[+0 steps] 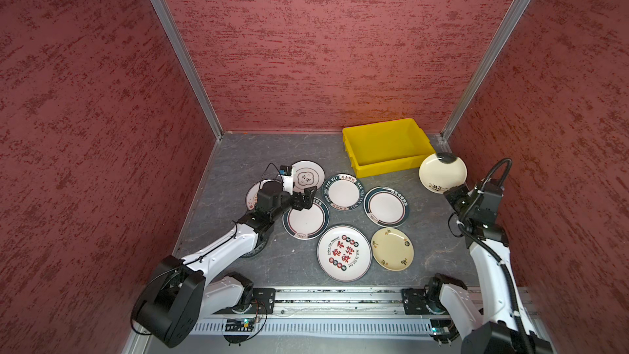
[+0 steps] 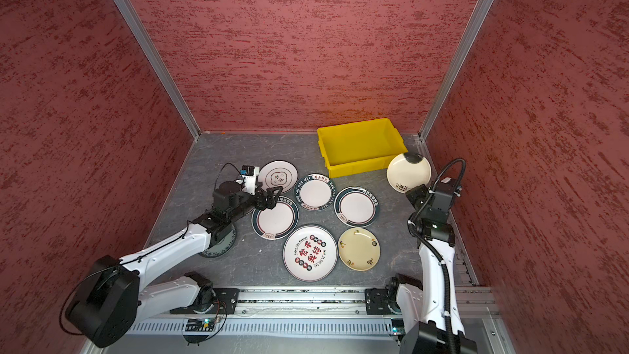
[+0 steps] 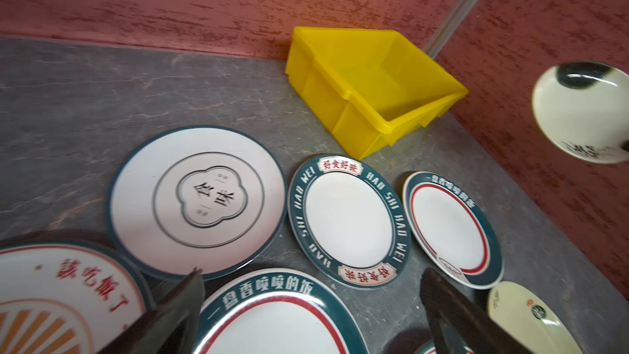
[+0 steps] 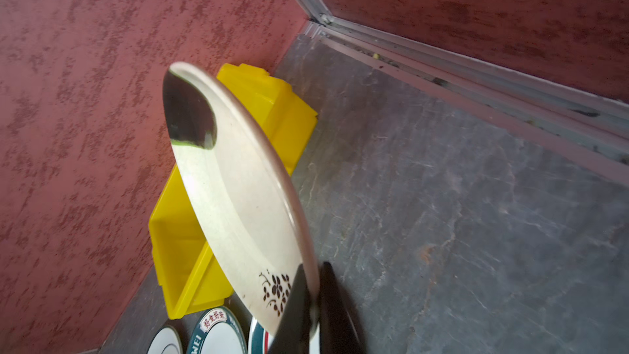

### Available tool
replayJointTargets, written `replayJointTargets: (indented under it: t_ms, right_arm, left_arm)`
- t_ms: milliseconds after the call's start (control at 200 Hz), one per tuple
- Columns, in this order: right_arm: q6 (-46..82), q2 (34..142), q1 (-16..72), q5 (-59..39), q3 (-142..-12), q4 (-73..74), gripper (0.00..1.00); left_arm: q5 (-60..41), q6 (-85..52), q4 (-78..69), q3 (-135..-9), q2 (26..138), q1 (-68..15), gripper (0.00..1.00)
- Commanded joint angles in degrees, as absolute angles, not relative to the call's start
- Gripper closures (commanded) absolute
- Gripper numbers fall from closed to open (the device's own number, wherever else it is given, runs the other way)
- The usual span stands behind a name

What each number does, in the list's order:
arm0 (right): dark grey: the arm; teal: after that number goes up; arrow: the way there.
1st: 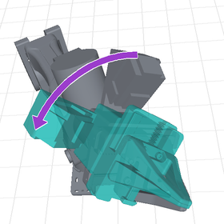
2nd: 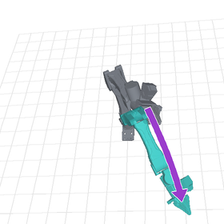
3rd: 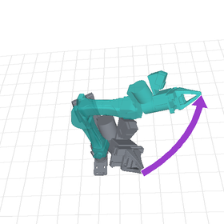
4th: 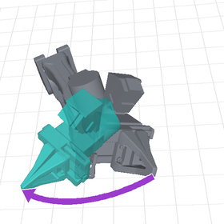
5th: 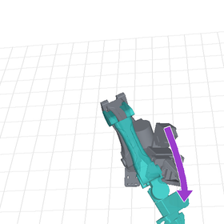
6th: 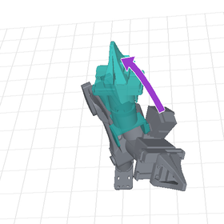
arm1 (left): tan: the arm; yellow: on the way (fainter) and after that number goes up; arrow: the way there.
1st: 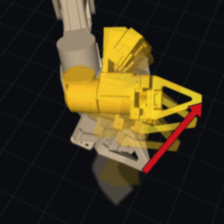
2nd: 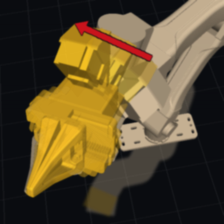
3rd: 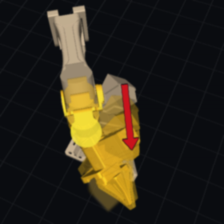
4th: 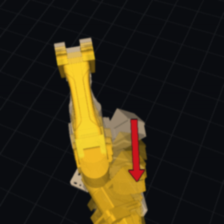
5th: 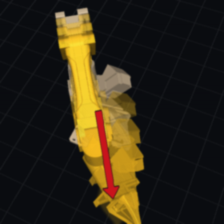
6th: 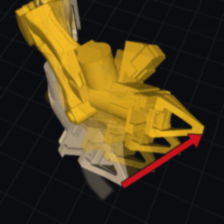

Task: Place the plates into the plastic bin on the countertop
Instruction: 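Lift the cream plate with the right gripper and carry it over the yellow bin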

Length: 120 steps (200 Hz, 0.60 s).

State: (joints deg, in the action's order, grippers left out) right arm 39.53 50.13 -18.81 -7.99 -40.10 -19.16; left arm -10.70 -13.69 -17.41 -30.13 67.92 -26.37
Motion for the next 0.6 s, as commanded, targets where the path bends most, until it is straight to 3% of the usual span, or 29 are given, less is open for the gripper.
replayJointTargets:
  t_ms: [0, 316, 596]
  right_arm:
    - [37.39, 52.38, -17.33, -15.34, -44.5, -18.4, 1.0]
    - [33.59, 69.91, -2.83, -14.37, -59.4, -18.03, 1.0]
    - [31.55, 88.71, 3.27, -4.57, -73.27, -19.52, 1.0]
  left_arm:
    - [-21.45, -13.62, -22.39, -31.26, 69.06, -26.5, 0.01]
    - [-21.19, -11.41, -21.37, -31.51, 67.67, -27.81, 0.01]
    - [-16.25, -10.58, -18.89, -31.07, 64.21, -28.28, 0.0]
